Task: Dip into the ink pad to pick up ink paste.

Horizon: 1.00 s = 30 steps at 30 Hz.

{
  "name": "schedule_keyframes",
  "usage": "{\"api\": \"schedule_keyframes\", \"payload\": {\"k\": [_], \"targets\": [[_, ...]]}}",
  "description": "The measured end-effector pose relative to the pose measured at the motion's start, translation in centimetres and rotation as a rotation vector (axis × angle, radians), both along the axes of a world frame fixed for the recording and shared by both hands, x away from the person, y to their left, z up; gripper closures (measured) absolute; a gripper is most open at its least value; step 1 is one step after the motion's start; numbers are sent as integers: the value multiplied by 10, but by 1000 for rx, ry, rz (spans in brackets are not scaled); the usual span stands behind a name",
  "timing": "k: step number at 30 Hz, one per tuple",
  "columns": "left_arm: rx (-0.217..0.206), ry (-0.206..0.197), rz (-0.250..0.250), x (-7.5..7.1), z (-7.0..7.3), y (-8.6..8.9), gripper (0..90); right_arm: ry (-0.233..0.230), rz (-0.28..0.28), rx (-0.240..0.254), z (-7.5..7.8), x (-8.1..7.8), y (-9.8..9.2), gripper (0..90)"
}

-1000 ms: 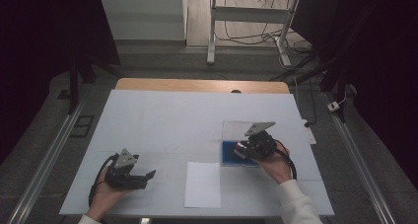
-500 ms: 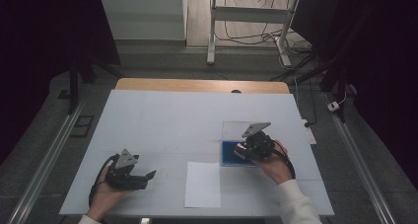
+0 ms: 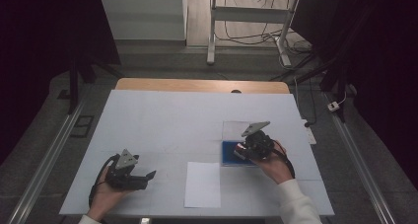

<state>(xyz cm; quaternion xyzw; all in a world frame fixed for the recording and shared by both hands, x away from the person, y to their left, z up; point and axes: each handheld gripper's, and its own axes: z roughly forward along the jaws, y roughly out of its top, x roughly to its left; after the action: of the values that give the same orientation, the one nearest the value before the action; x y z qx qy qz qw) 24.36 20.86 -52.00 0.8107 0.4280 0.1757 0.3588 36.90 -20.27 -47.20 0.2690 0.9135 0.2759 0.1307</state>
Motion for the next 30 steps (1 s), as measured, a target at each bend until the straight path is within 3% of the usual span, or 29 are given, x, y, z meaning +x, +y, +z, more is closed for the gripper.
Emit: {"api": "schedule_keyframes", "payload": {"k": [13,30], "targets": [[3,-4,-3,-1,1,-1,170,-15,24,-23,-3,-1,1,706],[10,-1,-2,-1,0,-1,170,-10,24,15,-6,0,-3,706]]}}
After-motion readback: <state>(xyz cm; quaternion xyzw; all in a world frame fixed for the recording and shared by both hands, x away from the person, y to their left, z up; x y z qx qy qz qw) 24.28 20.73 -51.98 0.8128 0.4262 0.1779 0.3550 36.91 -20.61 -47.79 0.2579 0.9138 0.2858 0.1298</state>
